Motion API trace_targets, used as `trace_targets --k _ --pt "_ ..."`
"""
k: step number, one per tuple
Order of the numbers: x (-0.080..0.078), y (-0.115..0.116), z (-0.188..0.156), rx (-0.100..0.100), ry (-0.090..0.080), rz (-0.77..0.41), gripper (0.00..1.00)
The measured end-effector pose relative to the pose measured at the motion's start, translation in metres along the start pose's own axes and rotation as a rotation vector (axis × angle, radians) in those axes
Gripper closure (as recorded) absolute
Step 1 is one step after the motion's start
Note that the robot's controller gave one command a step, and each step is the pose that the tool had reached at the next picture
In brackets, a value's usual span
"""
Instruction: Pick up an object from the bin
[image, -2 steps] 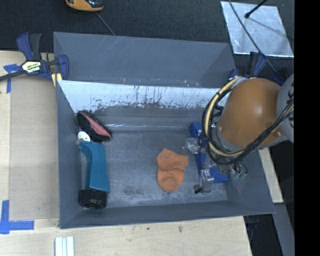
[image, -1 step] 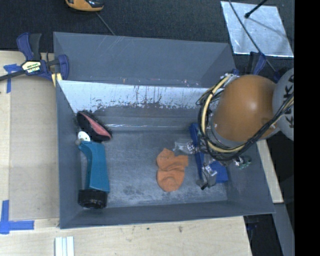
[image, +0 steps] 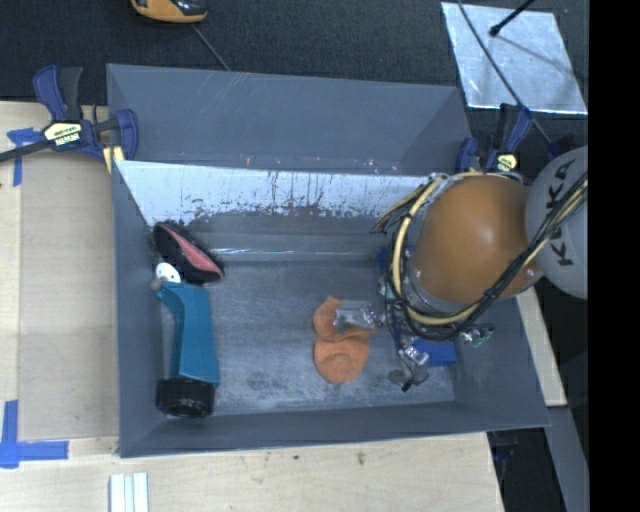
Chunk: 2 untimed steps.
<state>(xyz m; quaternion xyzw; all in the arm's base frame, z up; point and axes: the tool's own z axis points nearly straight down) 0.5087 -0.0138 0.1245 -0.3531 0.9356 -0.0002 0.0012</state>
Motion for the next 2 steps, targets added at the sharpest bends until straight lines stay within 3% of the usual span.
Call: trace_targets --k 1,2 --pt "-0.025 -0.024 0.054 0.001 -0.002 -0.13 0.0" --pt "-0.012 -0.002 0.054 0.0 -0.001 -0.374 1.0"
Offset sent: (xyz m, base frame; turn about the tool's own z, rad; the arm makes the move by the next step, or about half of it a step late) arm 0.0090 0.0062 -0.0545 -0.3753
